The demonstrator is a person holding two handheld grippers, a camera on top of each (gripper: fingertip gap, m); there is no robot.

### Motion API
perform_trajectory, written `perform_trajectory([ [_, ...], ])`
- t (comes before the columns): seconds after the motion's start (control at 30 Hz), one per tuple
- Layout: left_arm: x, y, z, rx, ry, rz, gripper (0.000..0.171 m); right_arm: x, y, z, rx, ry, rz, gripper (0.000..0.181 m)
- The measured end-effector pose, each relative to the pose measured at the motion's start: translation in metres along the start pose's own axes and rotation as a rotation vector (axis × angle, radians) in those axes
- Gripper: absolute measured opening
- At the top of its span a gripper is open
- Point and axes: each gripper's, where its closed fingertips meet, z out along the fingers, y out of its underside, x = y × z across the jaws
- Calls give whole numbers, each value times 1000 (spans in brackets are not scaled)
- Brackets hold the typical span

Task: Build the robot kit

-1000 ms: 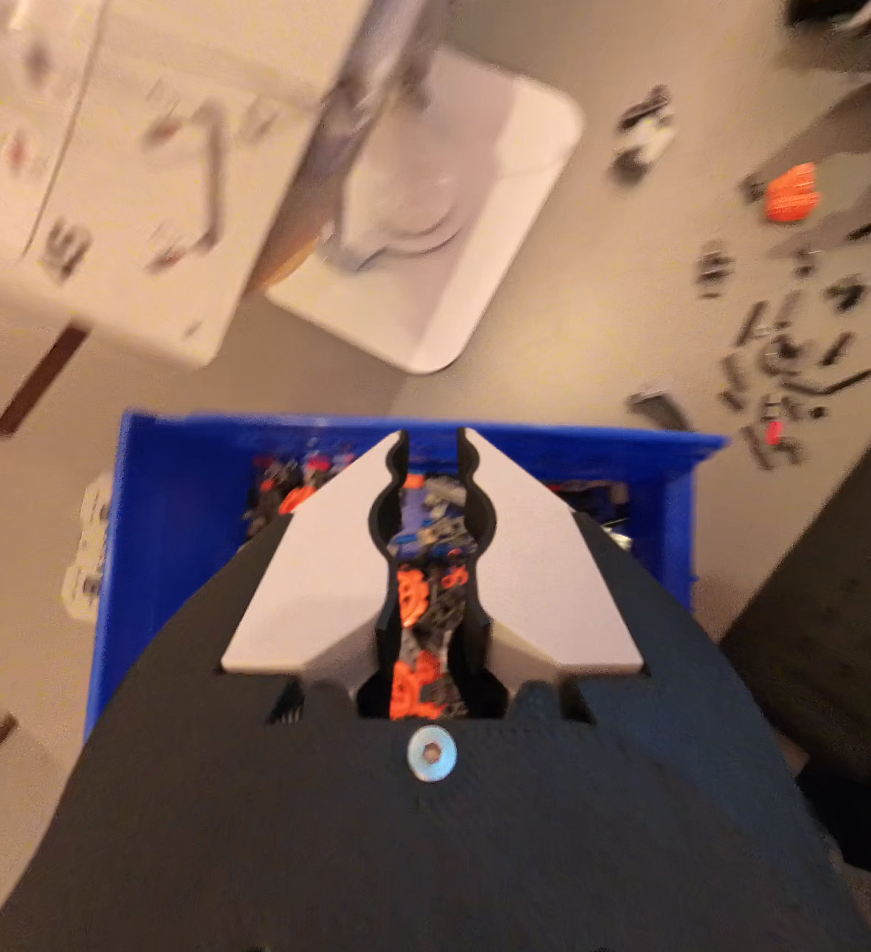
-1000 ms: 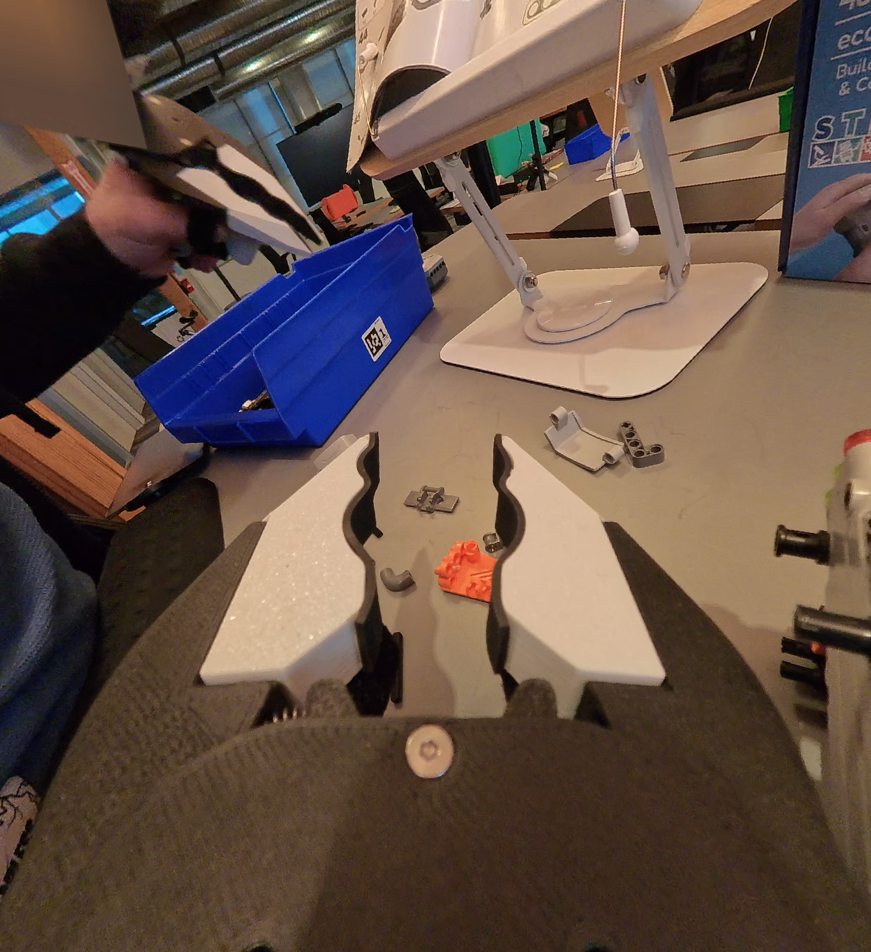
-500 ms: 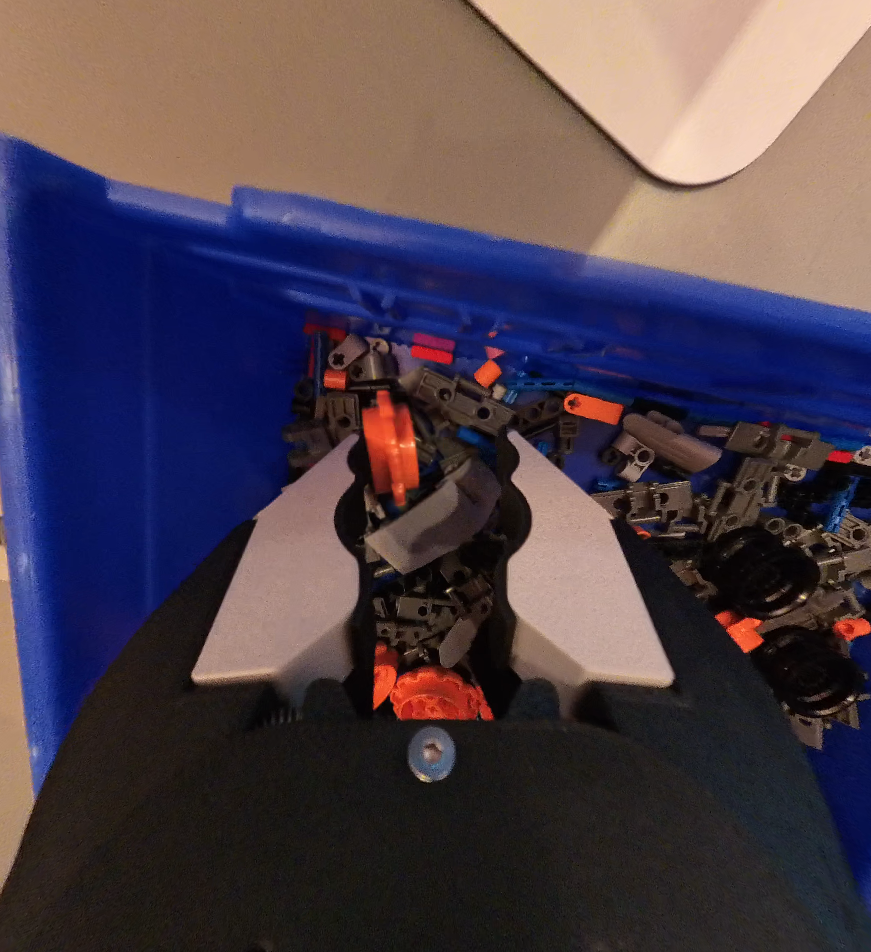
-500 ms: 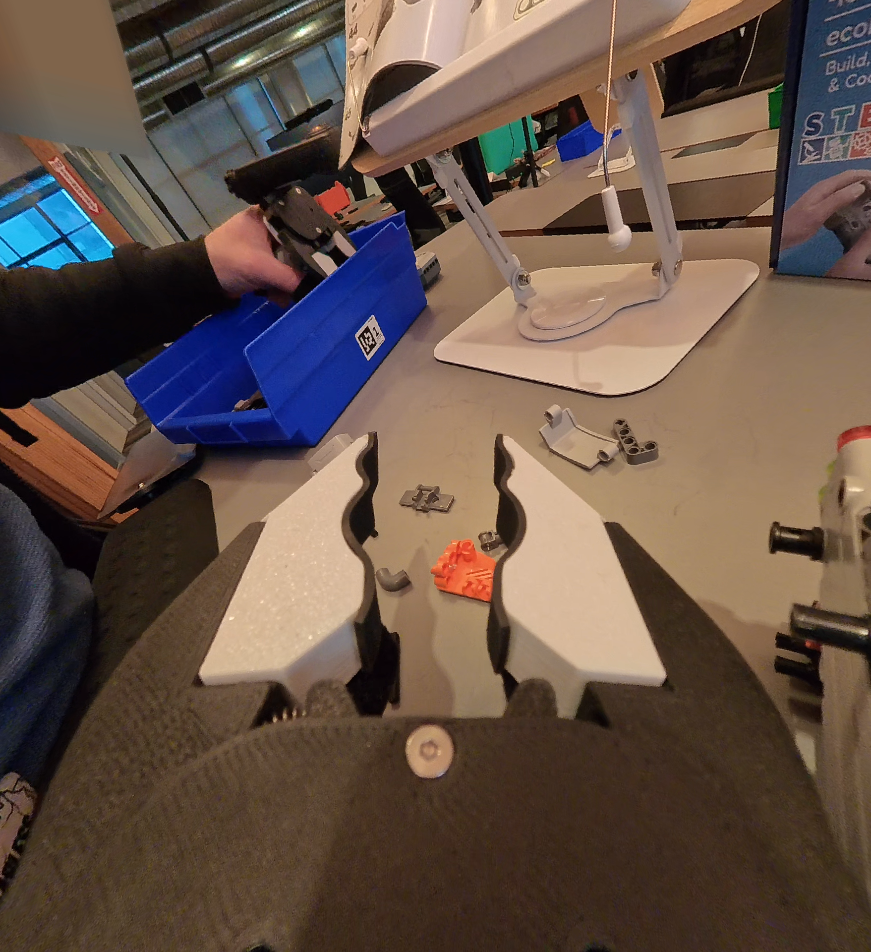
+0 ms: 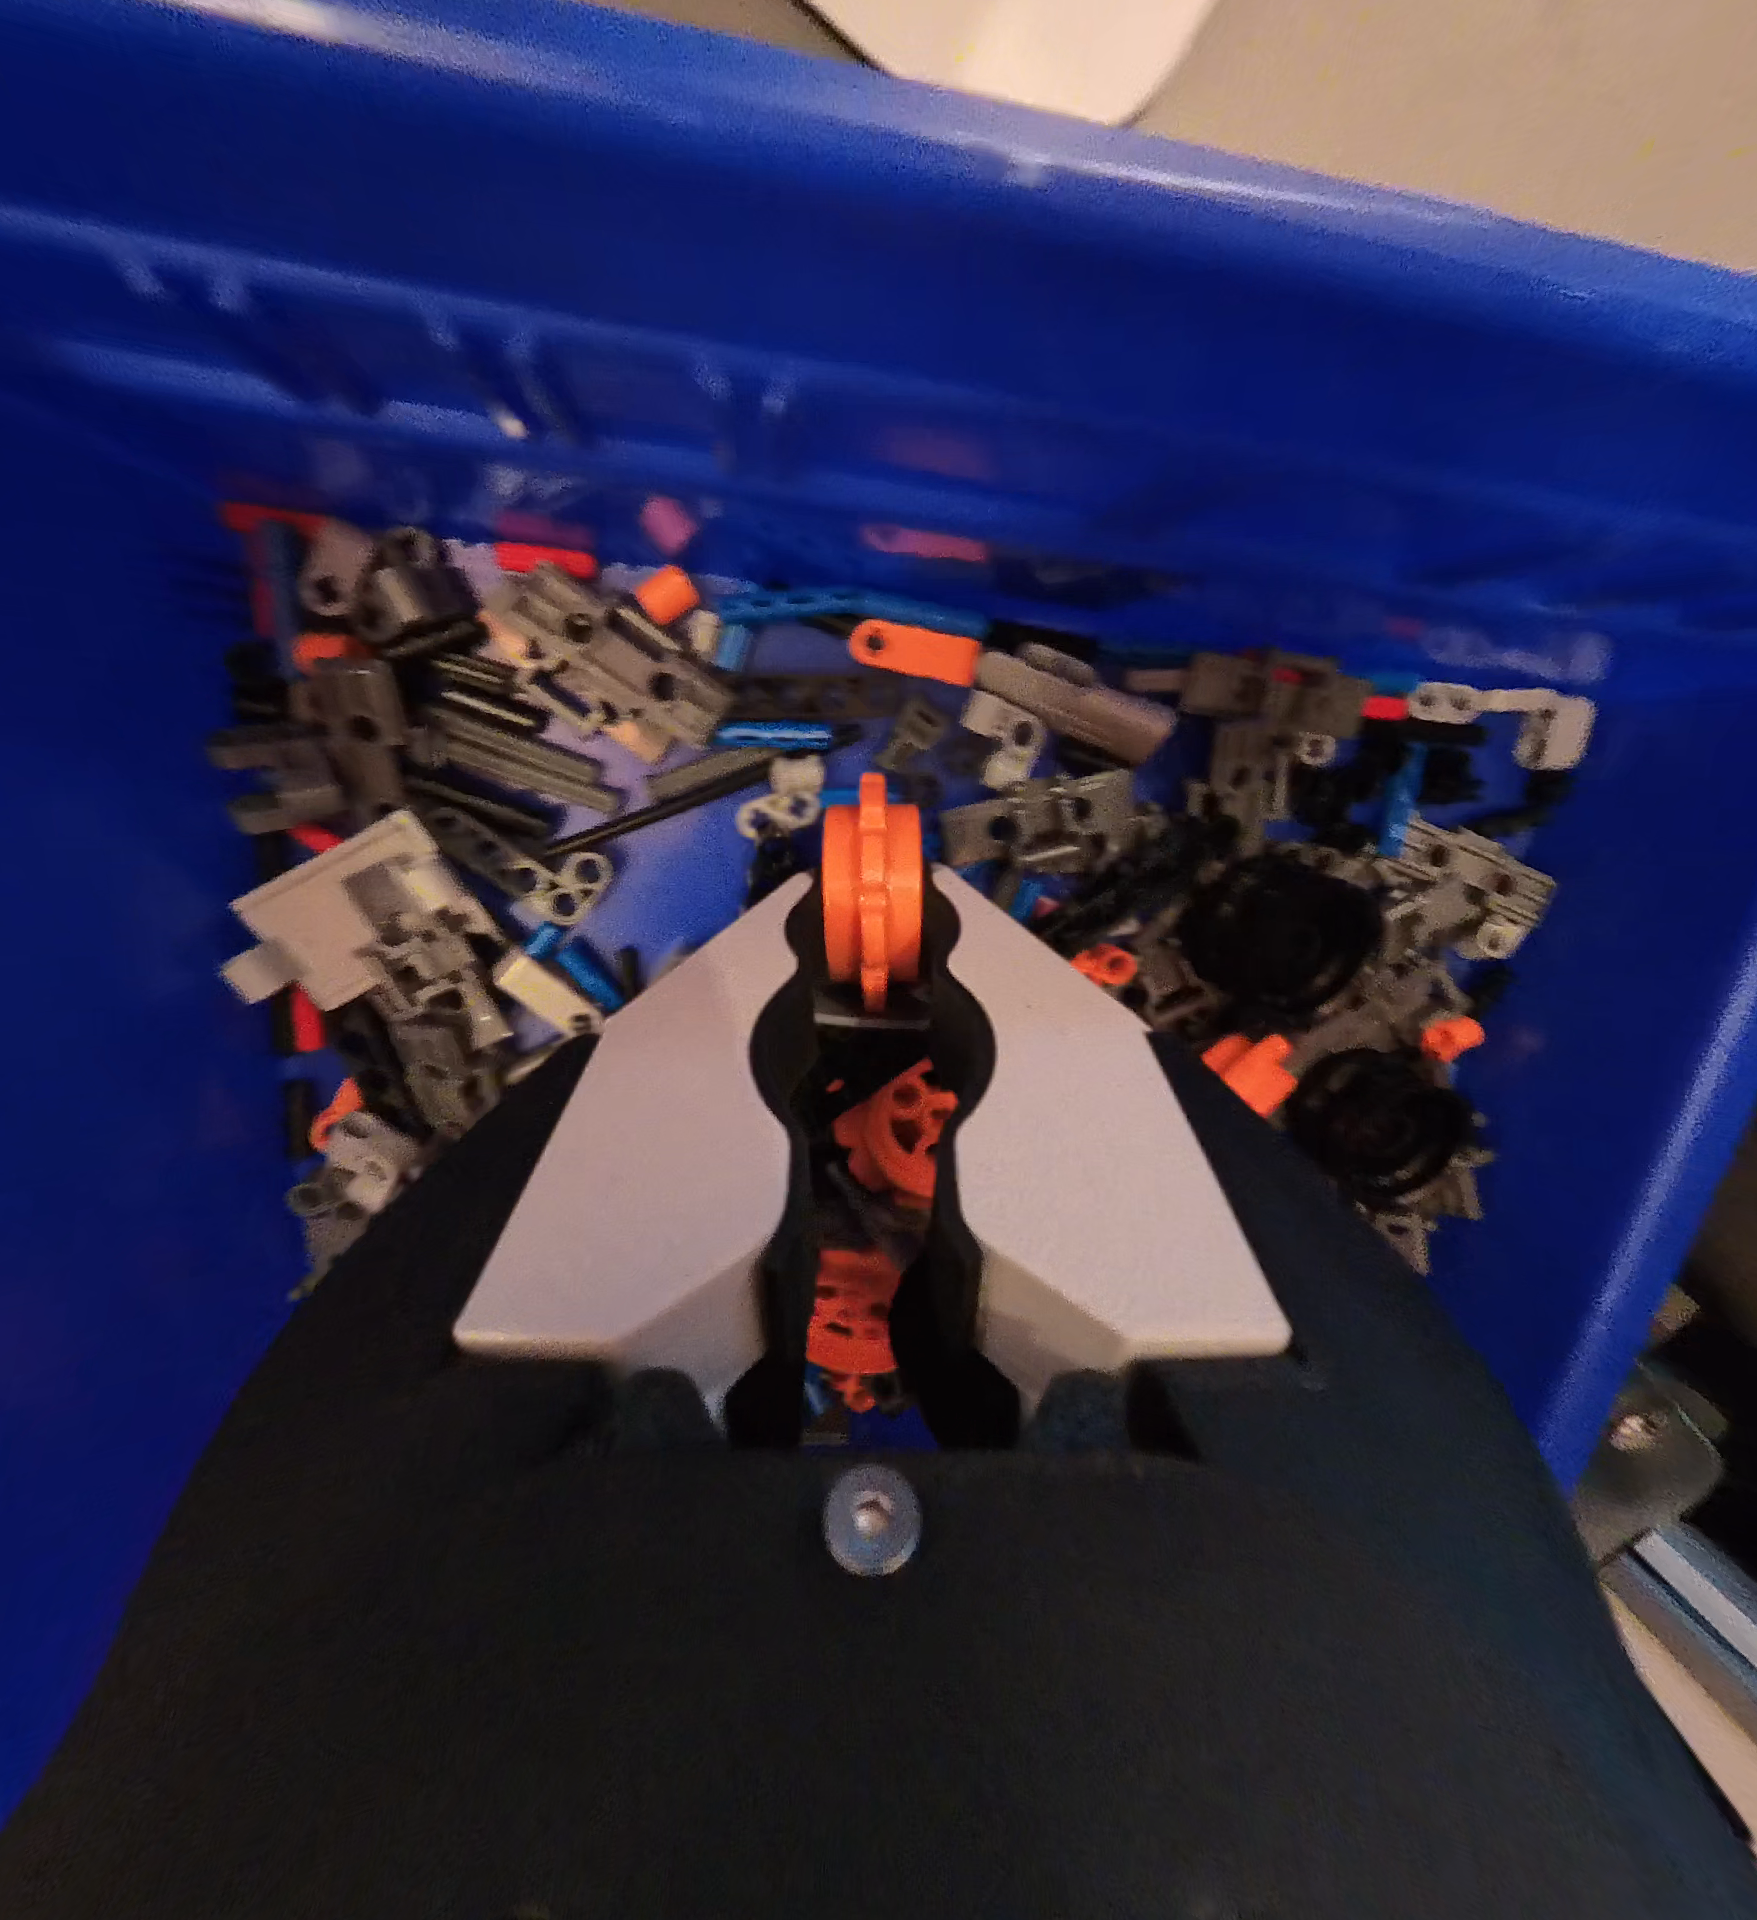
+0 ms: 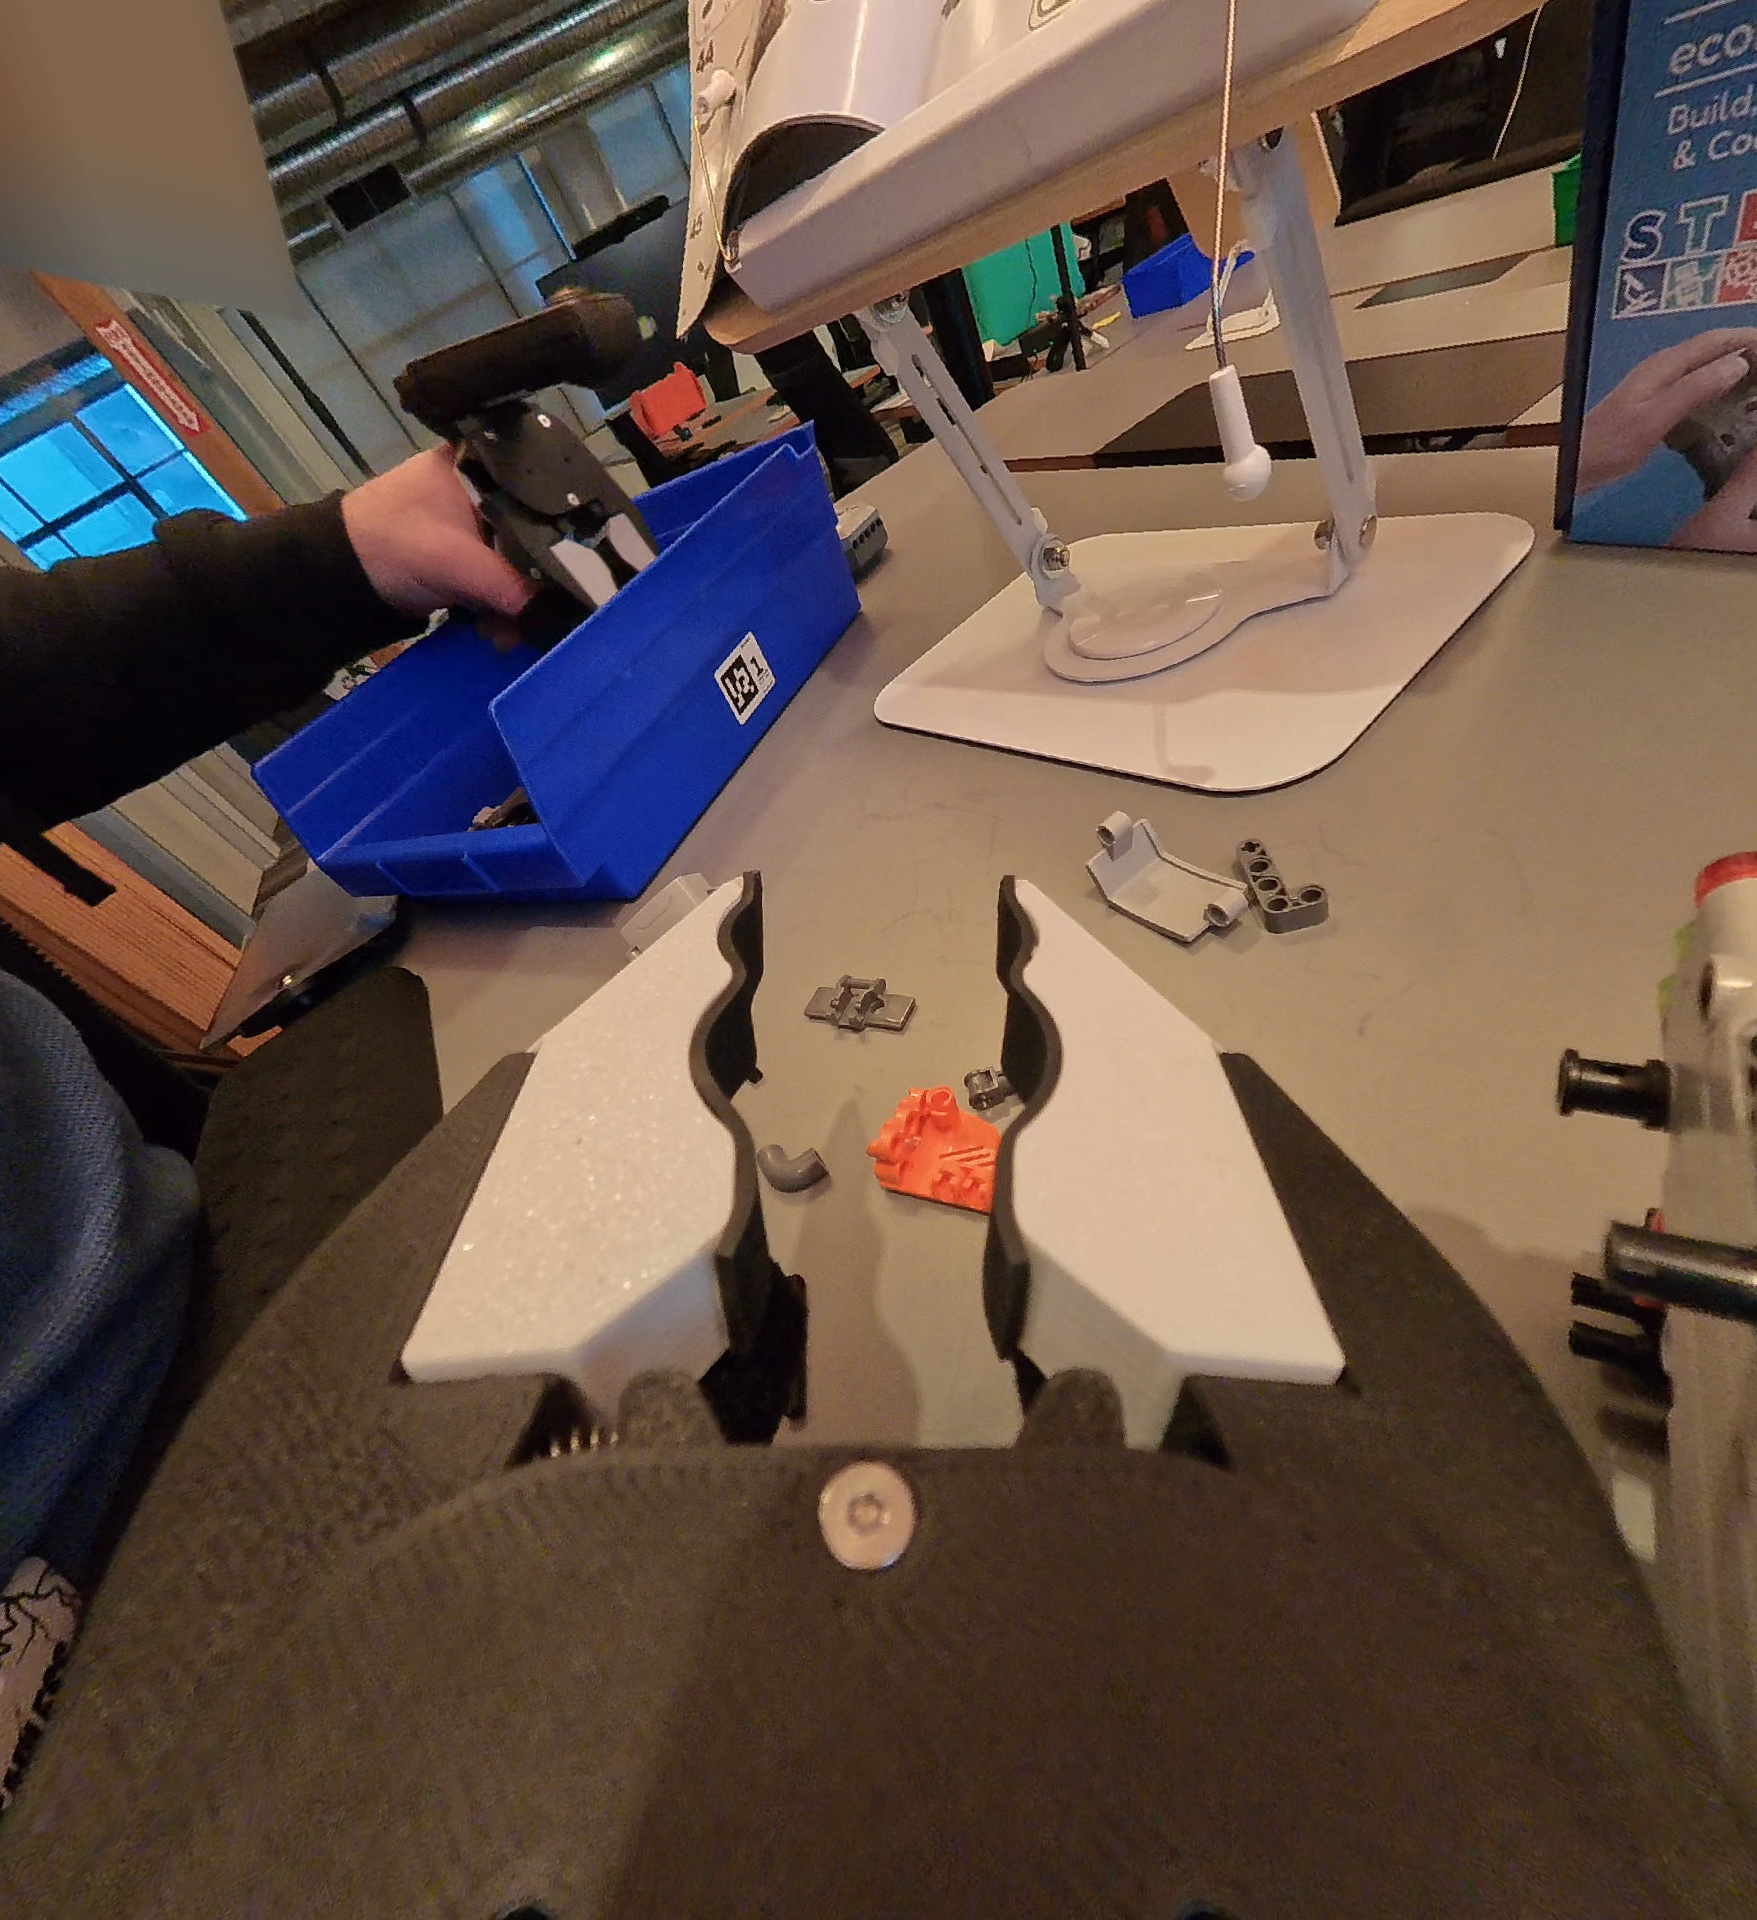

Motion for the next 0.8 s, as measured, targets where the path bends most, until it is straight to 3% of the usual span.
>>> perform_trajectory([
  [0.1, 20, 3, -1, 0, 73, 26, 26, 0, 0, 0, 0, 0, 0, 42],
  [0.23, 9, -10, -7, 84, 64, -26, 45, 0, 0, 0, 1, 0, 0, 43],
  [0.33, -21, -22, -9, 107, -54, -64, 43, 0, 0, 0, 1, 0, 0, 43],
  [0.43, -34, -32, -1, 105, -70, -93, 40, 0, 0, 0, 1, 0, 0, 43],
  [0.67, -38, -42, 7, 97, -33, -134, 34, 0, -1, -1, 5, 1, 0, 42],
  [0.8, -43, -38, 9, 92, -22, -168, 20, 0, 0, 0, 1, 1, 1, 43],
])
